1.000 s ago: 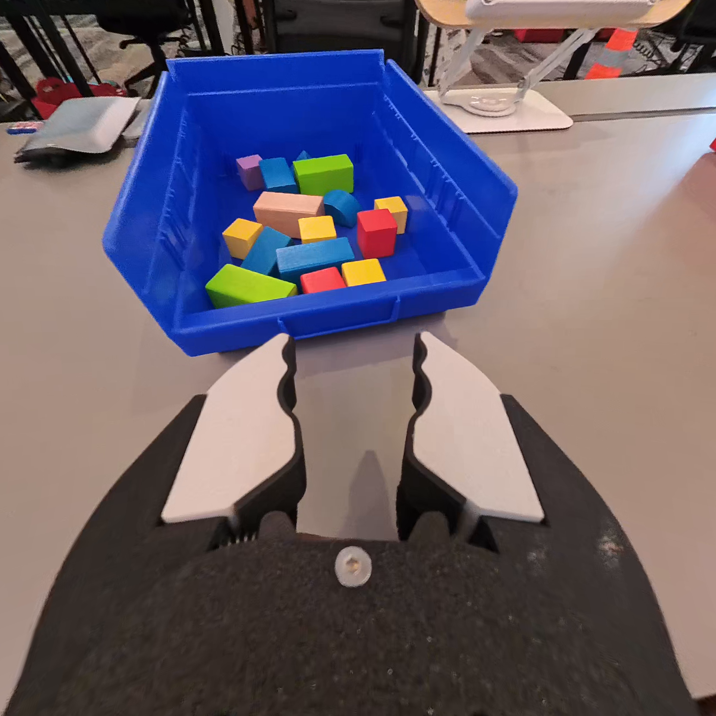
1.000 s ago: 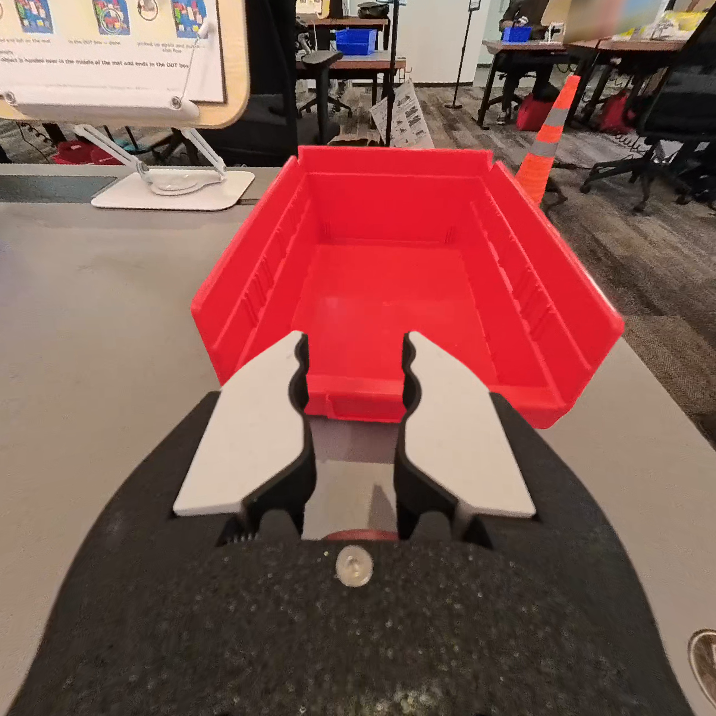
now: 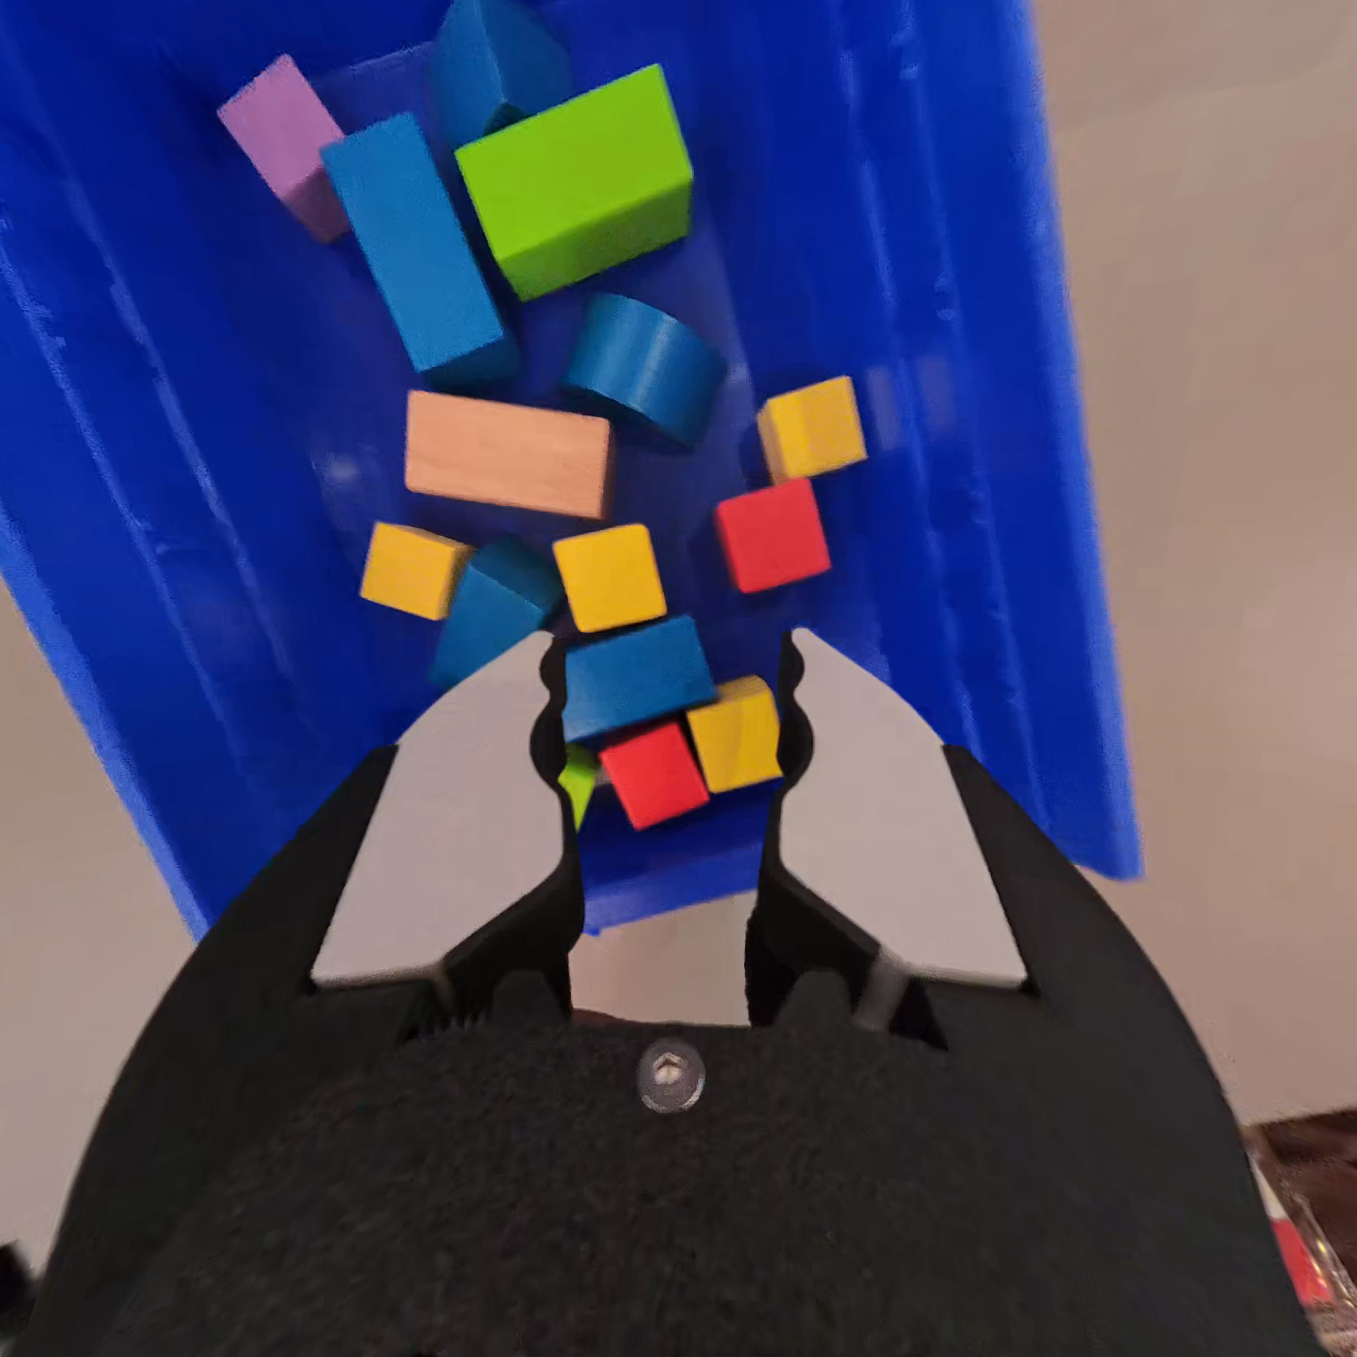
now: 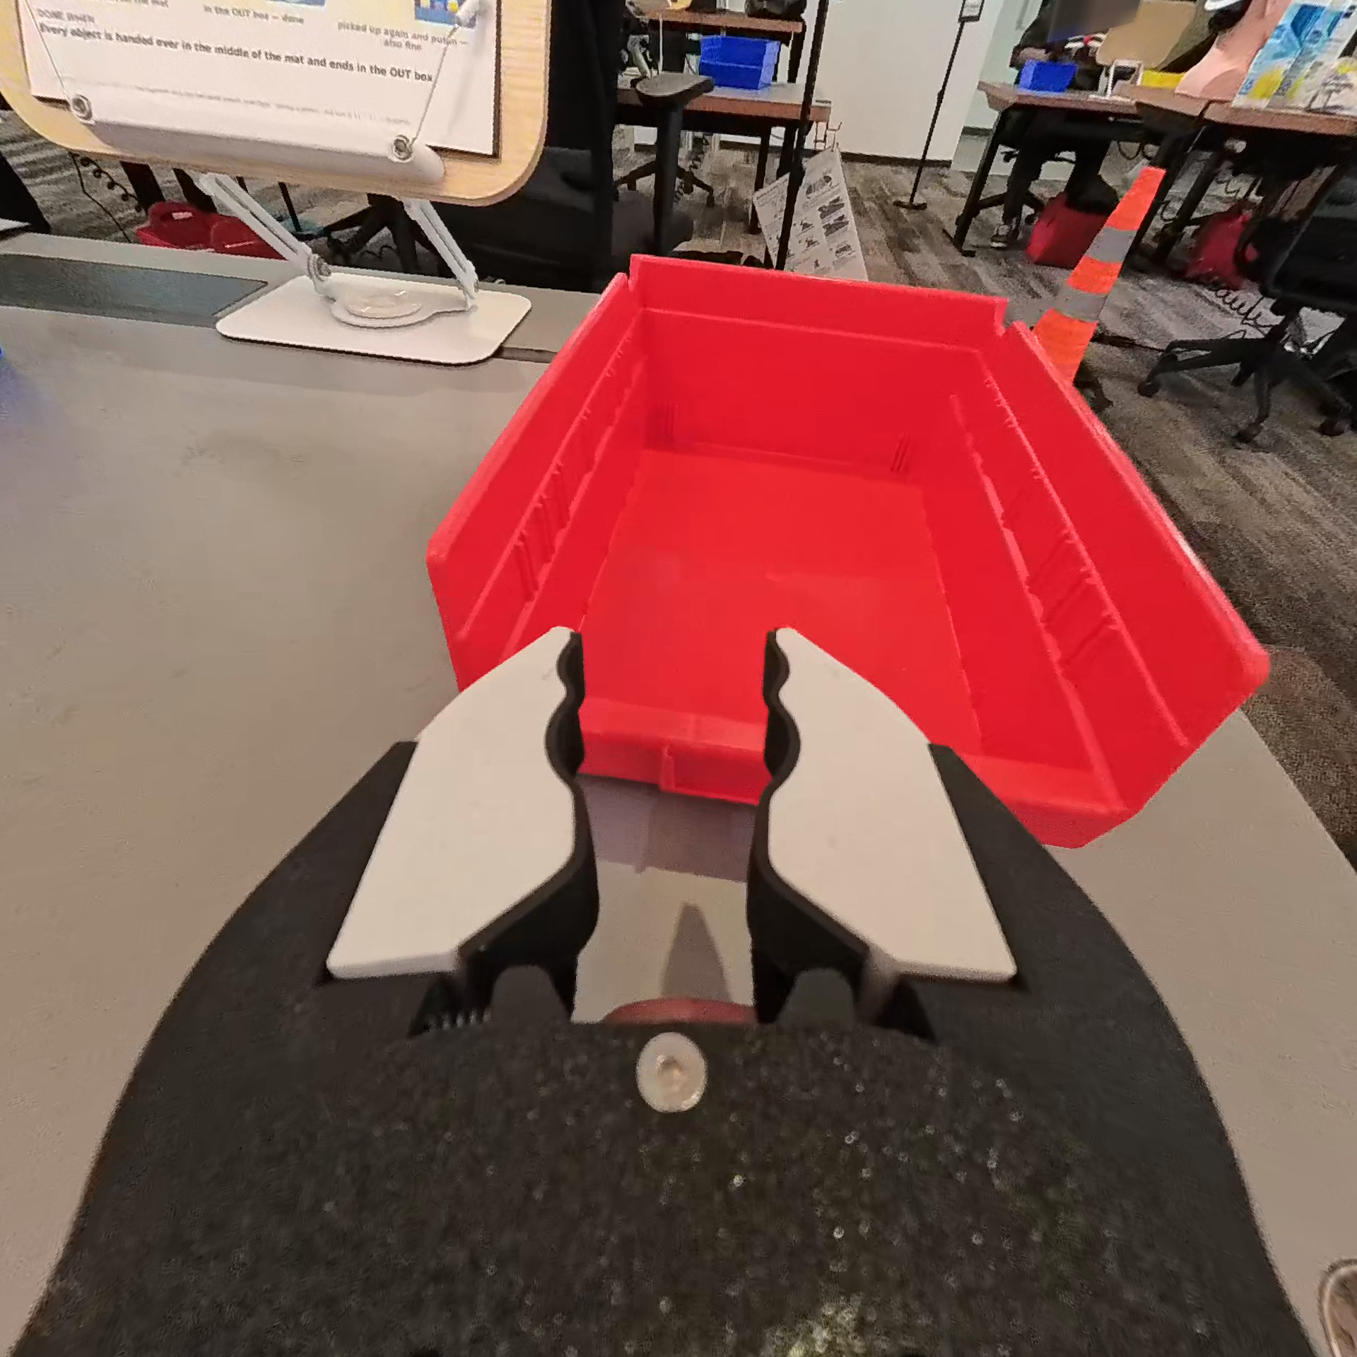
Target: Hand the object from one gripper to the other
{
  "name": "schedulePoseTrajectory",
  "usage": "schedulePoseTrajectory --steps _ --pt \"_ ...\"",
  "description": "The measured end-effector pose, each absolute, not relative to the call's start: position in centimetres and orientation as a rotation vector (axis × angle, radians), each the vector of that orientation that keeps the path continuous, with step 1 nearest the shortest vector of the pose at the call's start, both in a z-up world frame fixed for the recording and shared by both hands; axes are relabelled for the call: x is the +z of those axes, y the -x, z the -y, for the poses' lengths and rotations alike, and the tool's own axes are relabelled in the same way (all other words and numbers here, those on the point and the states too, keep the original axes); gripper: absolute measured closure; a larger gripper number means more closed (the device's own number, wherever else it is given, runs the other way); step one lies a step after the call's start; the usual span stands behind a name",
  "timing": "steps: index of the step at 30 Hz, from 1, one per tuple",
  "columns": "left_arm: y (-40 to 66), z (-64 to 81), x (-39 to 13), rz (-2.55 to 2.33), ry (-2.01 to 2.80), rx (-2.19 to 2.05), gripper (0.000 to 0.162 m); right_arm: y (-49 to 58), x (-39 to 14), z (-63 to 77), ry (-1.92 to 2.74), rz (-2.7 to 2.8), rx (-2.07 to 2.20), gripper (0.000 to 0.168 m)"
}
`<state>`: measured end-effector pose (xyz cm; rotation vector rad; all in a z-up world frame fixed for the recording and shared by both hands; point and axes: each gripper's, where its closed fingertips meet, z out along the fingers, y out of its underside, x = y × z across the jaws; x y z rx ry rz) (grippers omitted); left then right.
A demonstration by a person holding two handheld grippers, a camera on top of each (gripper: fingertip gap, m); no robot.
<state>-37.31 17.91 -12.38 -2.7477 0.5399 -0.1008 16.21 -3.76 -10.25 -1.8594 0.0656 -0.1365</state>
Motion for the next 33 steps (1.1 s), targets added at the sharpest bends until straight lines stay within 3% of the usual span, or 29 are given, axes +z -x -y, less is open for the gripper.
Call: schedulePoseTrajectory --steps 4,20,25,33 --pt "38.3 -19.4 -14.3 -0.522 2.84 0.021 0.109 -16.7 -10.2 4.1 1.851 -0.09 -0.121 0.121" --pt "38.4 -19.9 -17.9 -0.391 2.971 -0.132 0.128 -16.4 -10.5 4.3 1.858 -0.087 -0.102 0.119" --pt "38.2 -20.3 -14.3 -0.353 2.853 -0.449 0.128 -13.0 -7.4 4.3 1.78 0.009 -0.031 0.119" --pt "30.5 -16.6 -3.3 -0.434 2.351 -1.553 0.128 -0.8 -2.4 1.2 1.61 0.491 0.356 0.121"
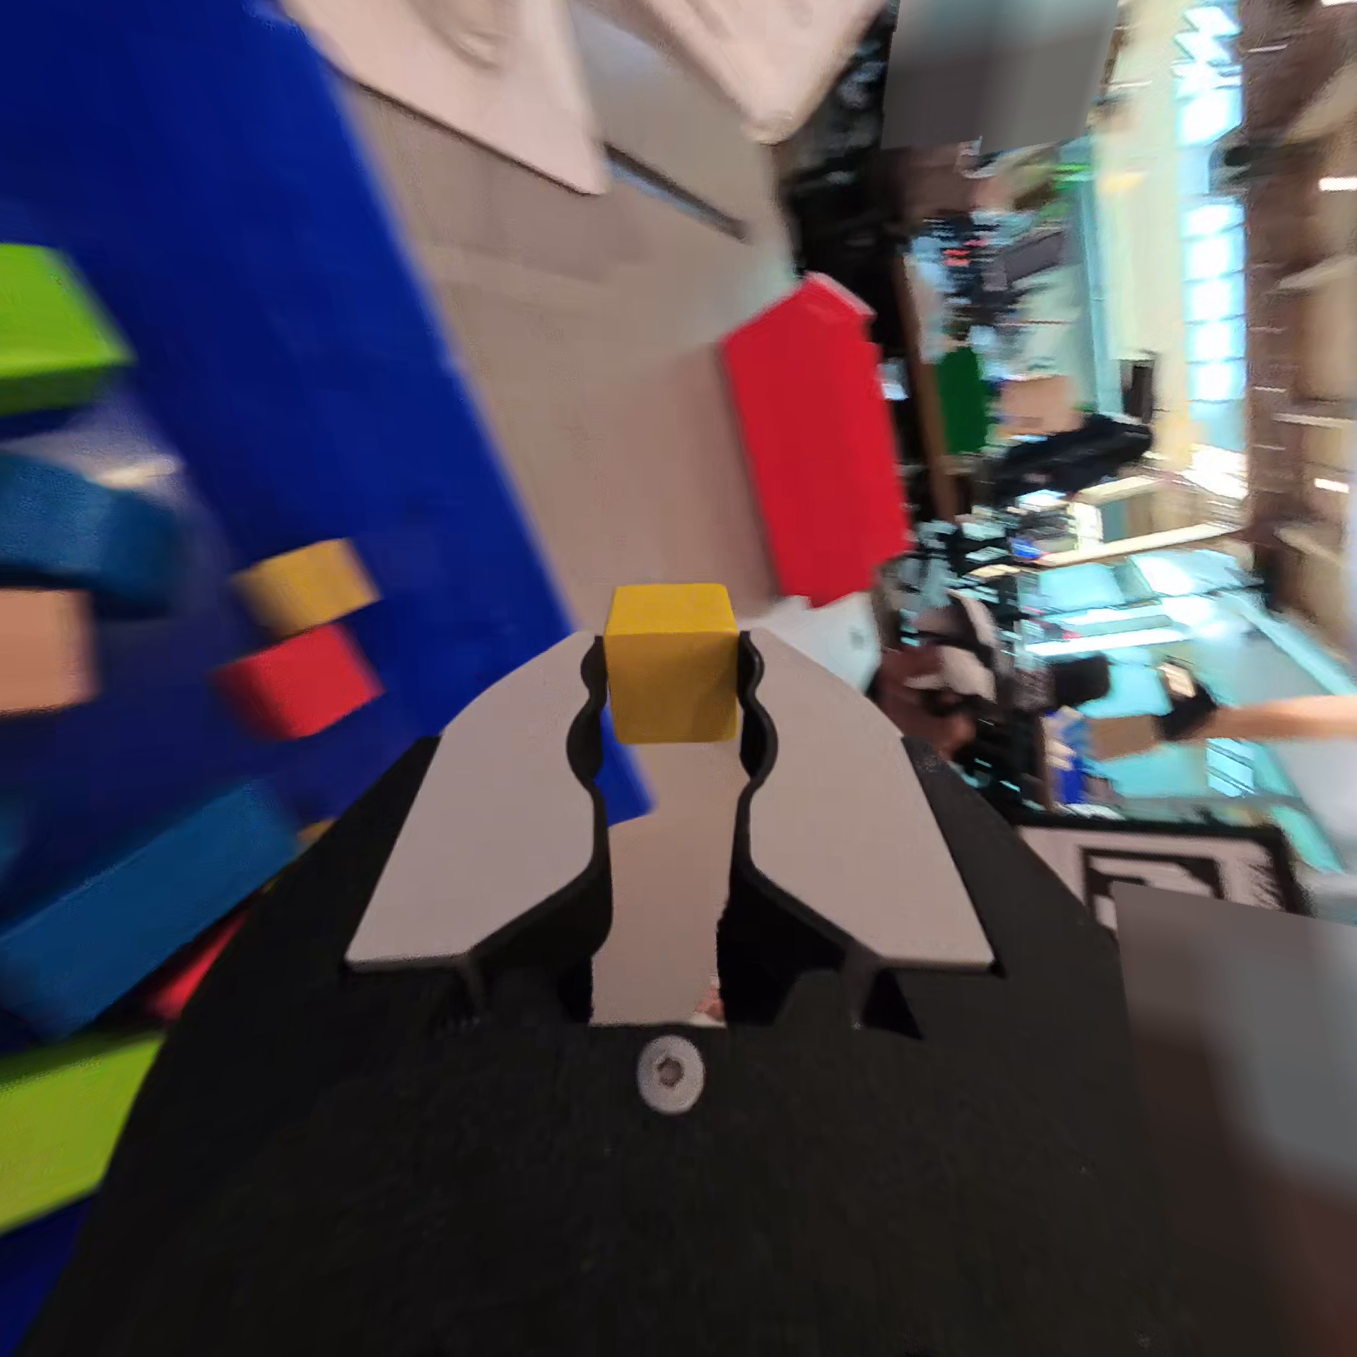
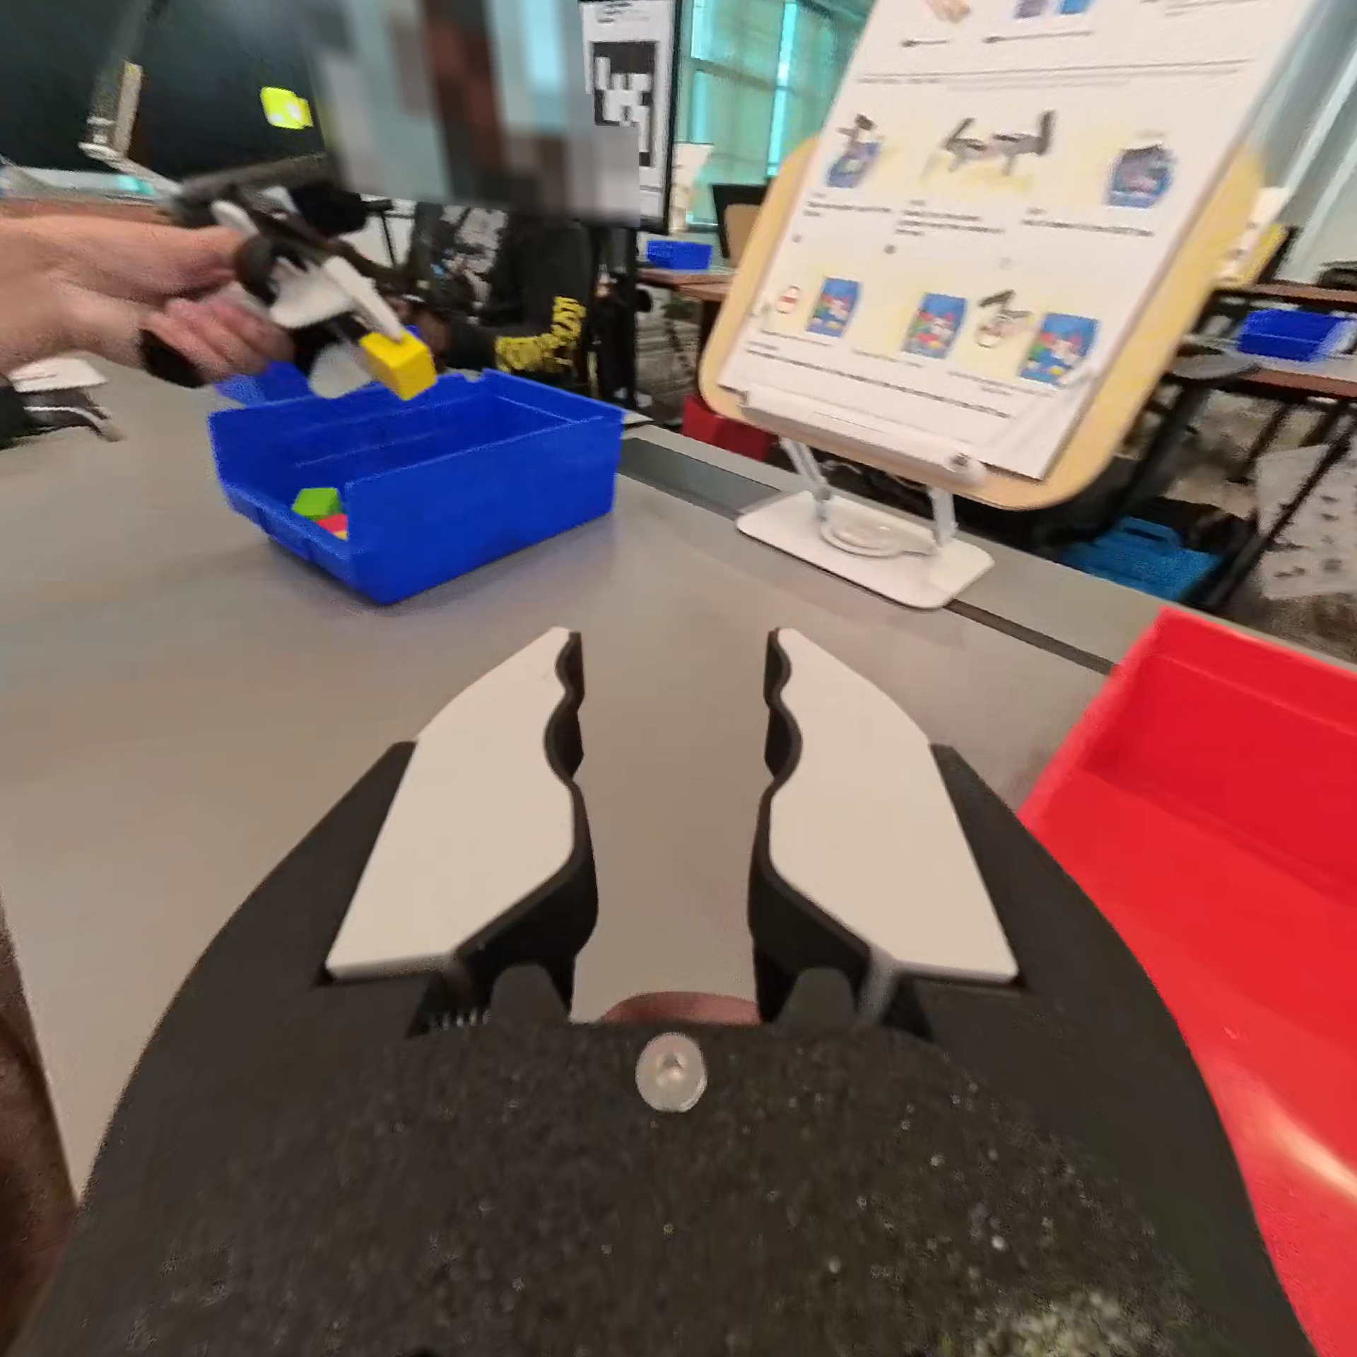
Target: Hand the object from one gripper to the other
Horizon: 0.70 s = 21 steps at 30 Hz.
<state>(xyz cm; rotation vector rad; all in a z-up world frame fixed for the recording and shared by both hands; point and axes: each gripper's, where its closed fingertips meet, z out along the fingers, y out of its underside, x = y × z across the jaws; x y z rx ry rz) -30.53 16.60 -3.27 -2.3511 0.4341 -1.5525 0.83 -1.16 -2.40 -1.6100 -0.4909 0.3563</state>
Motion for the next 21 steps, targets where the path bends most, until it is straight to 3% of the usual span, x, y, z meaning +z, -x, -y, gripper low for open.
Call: schedulePoseTrajectory --steps 5,10,15,17,21 --pt "20.9 -10.9 0.4 -0.597 2.145 -2.039 0.128 6.9 -1.3 -3.2 1.537 0.751 0.51 0.12" --pt "13.1 -7.2 0.8 -0.686 2.098 -2.277 0.128 11.2 0.0 -5.2 1.409 0.842 0.553 0.12" --pt "8.9 -5.9 0.4 -0.675 2.102 -2.417 0.128 10.1 -0.3 -6.5 1.409 0.832 0.488 0.121" --pt "7.8 -5.5 -0.1 -0.675 2.132 -2.426 0.128 9.4 -0.4 -6.2 1.408 0.837 0.503 0.134" --pt "7.6 -5.0 0.3 -0.683 2.078 -2.457 0.123 8.5 -0.5 -5.7 1.44 0.836 0.575 0.134"
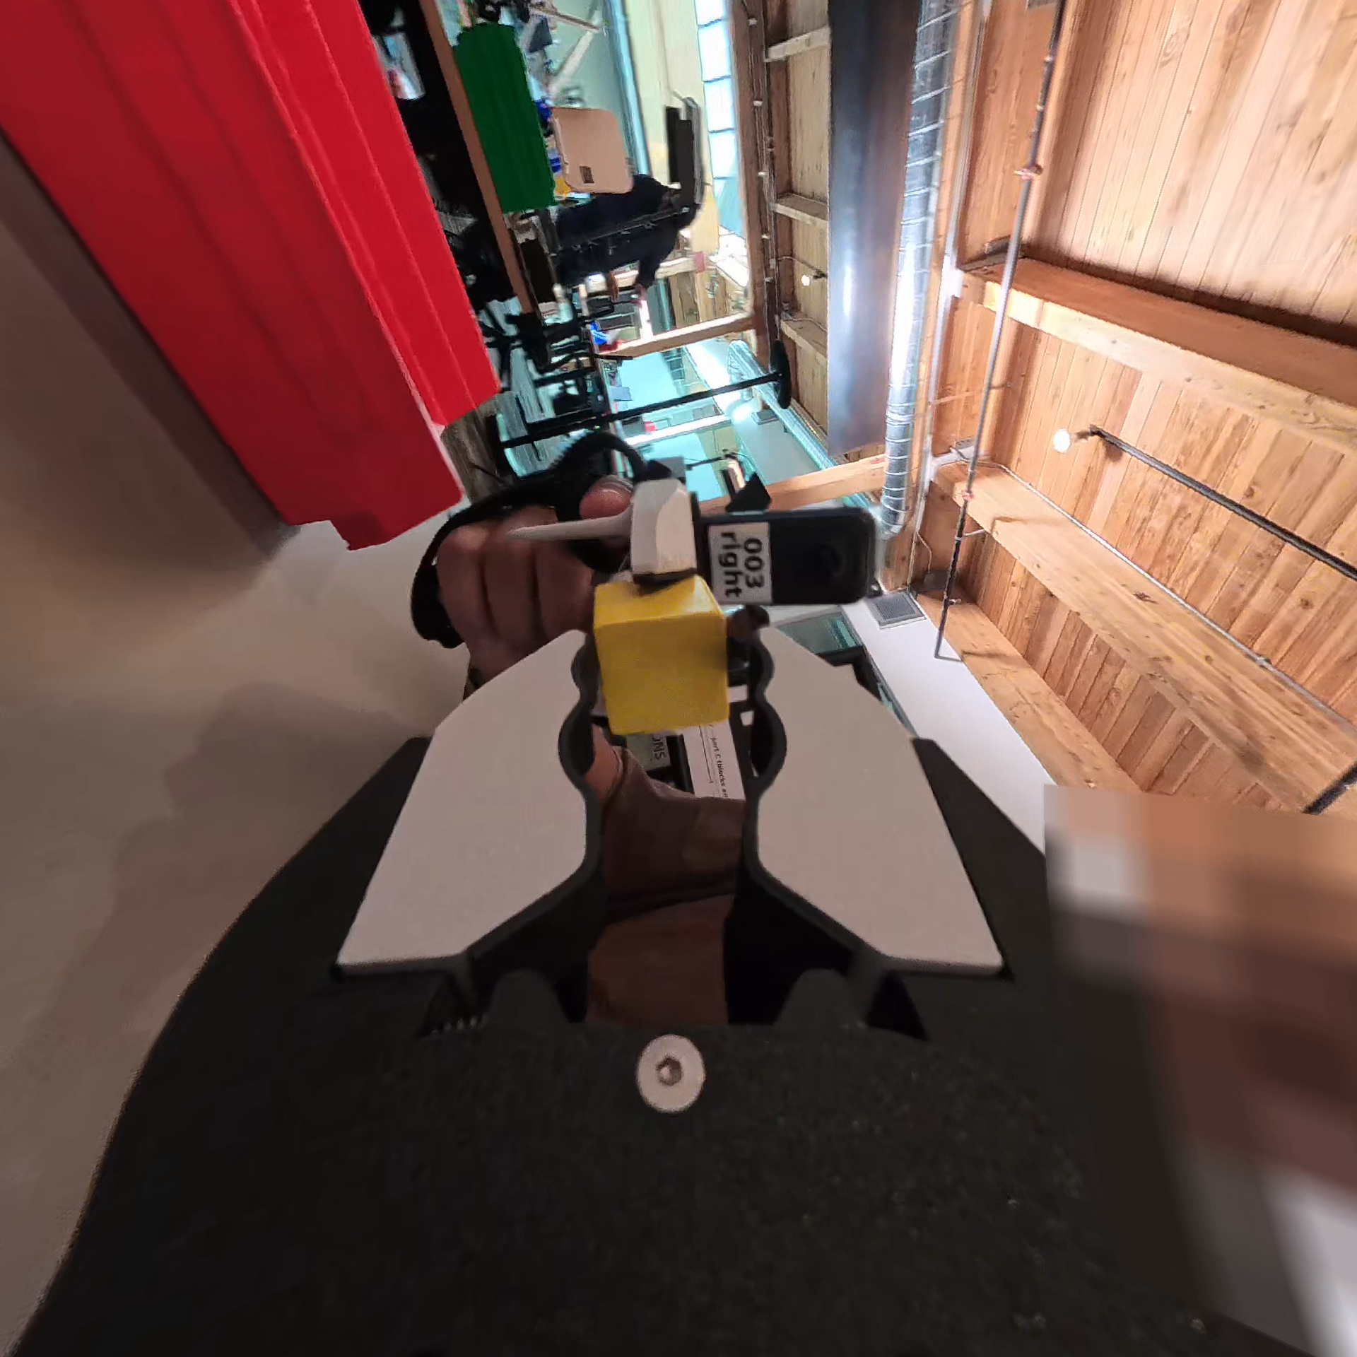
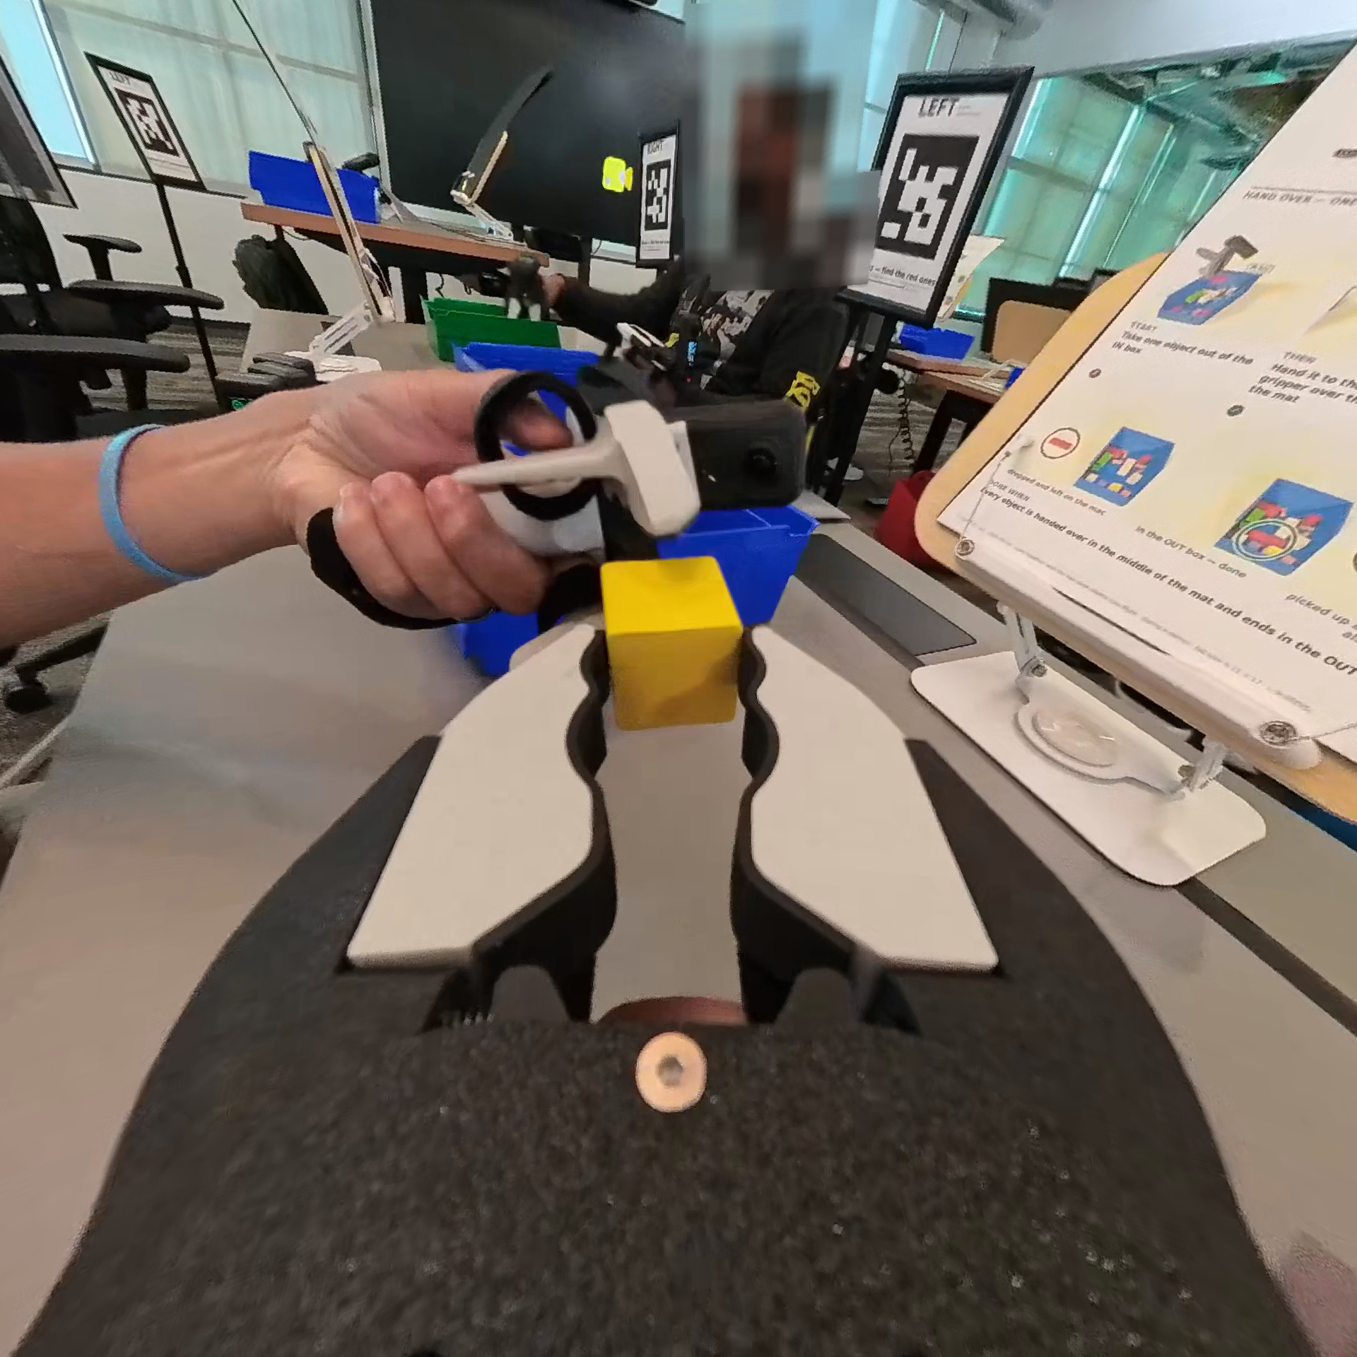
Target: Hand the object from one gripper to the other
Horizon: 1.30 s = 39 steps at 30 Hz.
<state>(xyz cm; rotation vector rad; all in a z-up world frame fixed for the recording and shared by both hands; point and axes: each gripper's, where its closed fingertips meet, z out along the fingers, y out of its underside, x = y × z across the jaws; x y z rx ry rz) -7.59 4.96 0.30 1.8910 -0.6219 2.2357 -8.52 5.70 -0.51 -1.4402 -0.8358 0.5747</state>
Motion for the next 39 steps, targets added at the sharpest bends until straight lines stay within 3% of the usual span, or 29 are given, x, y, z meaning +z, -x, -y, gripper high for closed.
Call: schedulePoseTrajectory --steps 3,9,12,17,23,34,36,39 --pt "9.9 -3.7 0.8 0.745 -1.933 2.307 0.095 6.4 2.2 -4.6 1.414 0.811 0.572 0.134" --pt "16.4 0.5 -4.1 0.935 -2.377 2.225 0.099 -7.2 9.2 -6.8 1.578 0.553 0.237 0.134" --pt "20.1 1.0 -7.5 1.013 -2.767 2.081 0.101 -15.7 5.5 -11.7 1.864 0.369 0.015 0.134" --pt "24.8 0.5 -11.2 1.131 -3.289 1.759 0.103 -22.1 -7.7 -16.6 2.463 0.1 0.075 0.134" --pt "25.7 0.7 -13.1 1.125 -3.311 1.632 0.106 -25.0 -17.1 -16.7 2.916 0.008 -0.002 0.134" --pt "26.3 0.1 -13.5 1.302 -3.414 1.418 0.106 -25.9 -18.0 -16.8 2.987 0.007 -0.079 0.131" --pt "26.4 0.1 -13.5 1.319 -3.427 1.395 0.106 -25.9 -16.5 -17.2 2.914 0.025 -0.1 0.117" --pt "26.8 -0.2 -13.3 1.353 -3.476 1.33 0.105 -23.7 -10.2 -17.6 2.605 0.075 -0.048 0.117"
